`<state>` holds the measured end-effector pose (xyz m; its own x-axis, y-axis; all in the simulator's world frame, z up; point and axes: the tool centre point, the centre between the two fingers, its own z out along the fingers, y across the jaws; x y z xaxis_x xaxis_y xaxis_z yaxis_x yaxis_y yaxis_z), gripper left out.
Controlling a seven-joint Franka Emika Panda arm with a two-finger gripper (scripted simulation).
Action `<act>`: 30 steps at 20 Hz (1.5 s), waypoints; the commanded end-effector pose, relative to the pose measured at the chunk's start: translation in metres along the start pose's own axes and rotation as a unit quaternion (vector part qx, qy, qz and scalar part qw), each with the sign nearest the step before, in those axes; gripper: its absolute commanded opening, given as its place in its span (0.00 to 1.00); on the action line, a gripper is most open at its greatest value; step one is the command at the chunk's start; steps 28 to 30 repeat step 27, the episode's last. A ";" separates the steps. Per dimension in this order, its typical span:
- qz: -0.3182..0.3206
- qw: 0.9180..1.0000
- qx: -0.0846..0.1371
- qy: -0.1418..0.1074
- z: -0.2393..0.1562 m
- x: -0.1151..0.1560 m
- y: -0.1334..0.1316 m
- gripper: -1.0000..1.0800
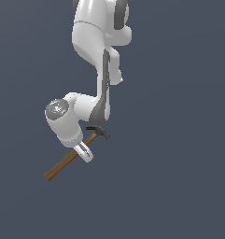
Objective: Pick up the object and move it to a goal position.
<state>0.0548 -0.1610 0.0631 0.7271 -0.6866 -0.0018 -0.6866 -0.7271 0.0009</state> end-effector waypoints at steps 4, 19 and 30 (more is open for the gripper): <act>0.000 1.000 0.001 0.001 -0.011 0.039 0.012 0.00; 0.000 1.000 0.000 0.001 -0.024 0.098 0.031 0.00; 0.000 1.000 0.000 0.001 -0.026 0.104 0.033 0.00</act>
